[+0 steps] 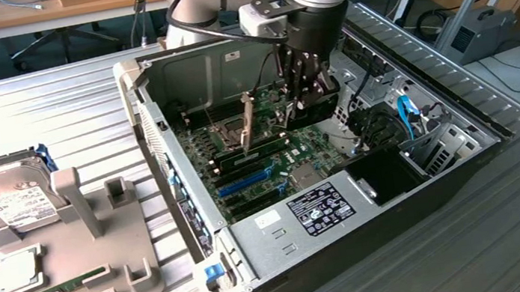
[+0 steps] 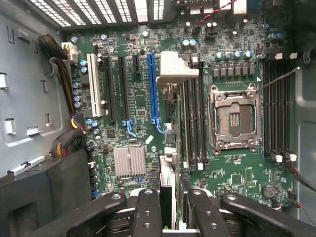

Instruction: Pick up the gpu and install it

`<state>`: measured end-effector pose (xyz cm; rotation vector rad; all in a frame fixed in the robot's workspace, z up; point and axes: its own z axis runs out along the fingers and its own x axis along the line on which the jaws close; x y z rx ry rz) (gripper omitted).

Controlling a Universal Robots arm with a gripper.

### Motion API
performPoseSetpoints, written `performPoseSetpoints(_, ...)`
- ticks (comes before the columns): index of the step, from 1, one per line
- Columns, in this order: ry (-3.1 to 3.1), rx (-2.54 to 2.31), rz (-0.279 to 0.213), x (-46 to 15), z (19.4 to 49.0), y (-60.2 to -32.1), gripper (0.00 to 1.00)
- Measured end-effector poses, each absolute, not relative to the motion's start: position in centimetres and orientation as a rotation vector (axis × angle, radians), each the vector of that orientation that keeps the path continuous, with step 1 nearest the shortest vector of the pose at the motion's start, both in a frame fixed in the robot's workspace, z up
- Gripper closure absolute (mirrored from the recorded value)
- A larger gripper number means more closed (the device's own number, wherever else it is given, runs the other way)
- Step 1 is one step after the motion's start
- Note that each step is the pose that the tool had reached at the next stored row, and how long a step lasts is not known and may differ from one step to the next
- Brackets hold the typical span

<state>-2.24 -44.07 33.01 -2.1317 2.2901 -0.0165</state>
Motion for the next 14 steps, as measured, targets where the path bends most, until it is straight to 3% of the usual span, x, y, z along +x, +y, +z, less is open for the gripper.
performPoseSetpoints(14, 2.290, -2.132, -0.017, -2.51, 32.87, -44.55, 0.74)
